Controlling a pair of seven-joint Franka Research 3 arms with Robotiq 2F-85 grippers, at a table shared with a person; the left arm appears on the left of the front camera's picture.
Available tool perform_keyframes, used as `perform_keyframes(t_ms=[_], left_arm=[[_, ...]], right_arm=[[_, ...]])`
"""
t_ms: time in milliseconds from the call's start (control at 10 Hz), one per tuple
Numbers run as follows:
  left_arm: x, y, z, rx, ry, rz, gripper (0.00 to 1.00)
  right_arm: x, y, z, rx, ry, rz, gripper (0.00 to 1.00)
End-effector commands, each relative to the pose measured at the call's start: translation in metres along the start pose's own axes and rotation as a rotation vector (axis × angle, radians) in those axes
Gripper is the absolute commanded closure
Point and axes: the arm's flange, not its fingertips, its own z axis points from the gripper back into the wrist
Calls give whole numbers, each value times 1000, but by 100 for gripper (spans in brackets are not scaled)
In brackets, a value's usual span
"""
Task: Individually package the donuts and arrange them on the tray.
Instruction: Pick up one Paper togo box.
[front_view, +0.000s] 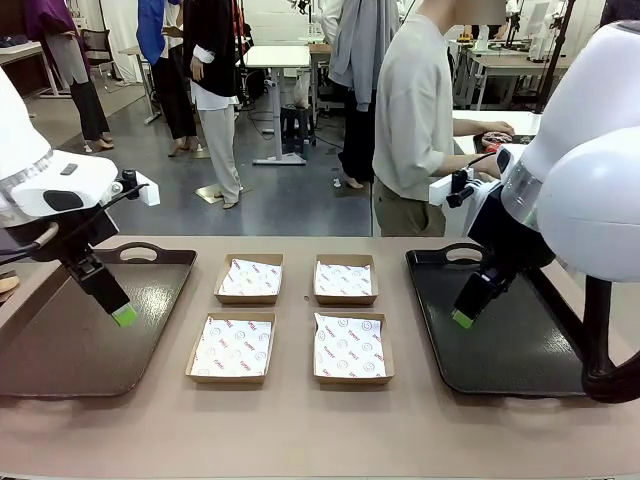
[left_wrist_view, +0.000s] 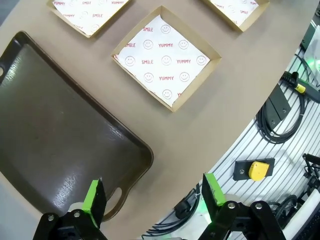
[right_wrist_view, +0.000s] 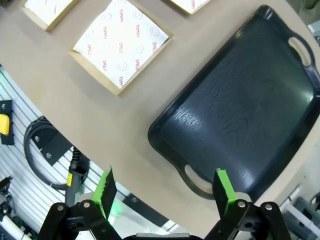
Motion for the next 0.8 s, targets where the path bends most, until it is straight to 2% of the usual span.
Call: perform_keyframes(t_ms=[0,100,200,300,500,700], left_arm=[[4,4,-5,8,-7,-8,0],[0,0,0,0,0,0,0],[-3,14,0,-194,-125,98,0],[-10,29,-1,-352,-199,198,0],[-29,54,-4,-695,-372,331,0],[-59,80,-12,-919,-496,442,0]], right_arm=[[6,-4,-10,4,-6,2,0],[0,0,0,0,0,0,0],[-10,-21,6,254,-159,-102,0],[-27,-48,5,469,-284,-216,0],[-65,-99,-4,749,-481,-392,0],[-96,-131,-23,952,-554,-481,0]])
